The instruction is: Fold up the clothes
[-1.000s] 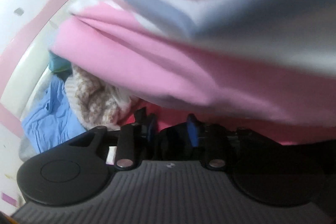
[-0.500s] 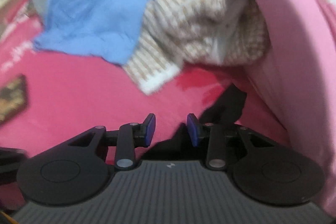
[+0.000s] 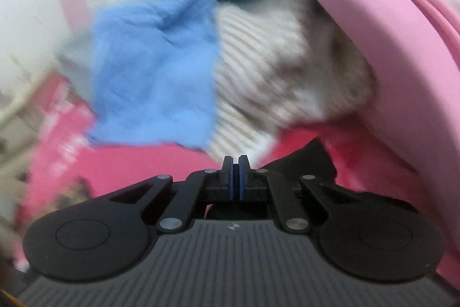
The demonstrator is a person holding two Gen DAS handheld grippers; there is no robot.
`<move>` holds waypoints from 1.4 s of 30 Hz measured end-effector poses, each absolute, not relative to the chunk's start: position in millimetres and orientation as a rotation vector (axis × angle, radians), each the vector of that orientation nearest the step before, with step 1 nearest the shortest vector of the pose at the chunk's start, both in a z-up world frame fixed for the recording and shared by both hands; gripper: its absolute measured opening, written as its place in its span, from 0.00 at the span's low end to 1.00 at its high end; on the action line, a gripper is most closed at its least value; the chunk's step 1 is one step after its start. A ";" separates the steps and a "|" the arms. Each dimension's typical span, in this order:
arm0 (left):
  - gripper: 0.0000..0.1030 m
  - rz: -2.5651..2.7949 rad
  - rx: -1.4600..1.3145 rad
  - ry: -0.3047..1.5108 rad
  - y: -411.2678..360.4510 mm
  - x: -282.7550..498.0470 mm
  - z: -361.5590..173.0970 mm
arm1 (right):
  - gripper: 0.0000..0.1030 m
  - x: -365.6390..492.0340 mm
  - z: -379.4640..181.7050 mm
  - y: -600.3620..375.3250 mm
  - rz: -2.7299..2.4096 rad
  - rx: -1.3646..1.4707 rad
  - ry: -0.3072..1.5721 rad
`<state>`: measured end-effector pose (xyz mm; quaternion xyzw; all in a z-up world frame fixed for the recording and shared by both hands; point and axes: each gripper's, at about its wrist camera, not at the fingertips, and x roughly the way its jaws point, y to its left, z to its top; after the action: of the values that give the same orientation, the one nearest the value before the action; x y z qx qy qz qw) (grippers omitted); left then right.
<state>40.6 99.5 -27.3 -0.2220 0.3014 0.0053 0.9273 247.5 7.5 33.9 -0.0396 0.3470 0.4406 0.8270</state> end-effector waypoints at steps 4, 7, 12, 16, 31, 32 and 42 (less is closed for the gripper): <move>0.50 0.011 -0.461 0.618 100.3 40.9 -27.0 | 0.02 244.7 33.3 15.7 1.018 -0.059 0.742; 0.50 0.011 -0.465 0.618 100.9 40.8 -27.2 | 0.02 245.3 25.4 25.3 1.061 -0.059 0.752; 0.50 0.011 -0.467 0.618 100.6 40.4 -27.5 | 0.06 250.1 7.0 46.4 1.152 -0.043 0.849; 0.50 0.009 -0.471 0.617 100.9 40.3 -28.0 | 0.10 243.8 8.8 56.7 1.235 -0.055 0.906; 0.46 0.163 -0.843 0.587 171.8 82.8 -34.5 | 0.31 301.6 33.1 -8.5 0.696 0.040 0.882; 0.43 0.169 -0.854 0.583 173.9 84.8 -35.1 | 0.32 307.6 27.5 -5.6 0.680 0.036 0.906; 0.05 0.230 -0.905 0.575 184.8 78.9 -47.4 | 0.01 331.2 -4.5 21.0 0.720 0.034 1.021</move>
<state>78.9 184.8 -47.4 -0.4300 0.2735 0.1093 0.8534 331.2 21.0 -4.5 0.0158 0.4780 0.3372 0.8109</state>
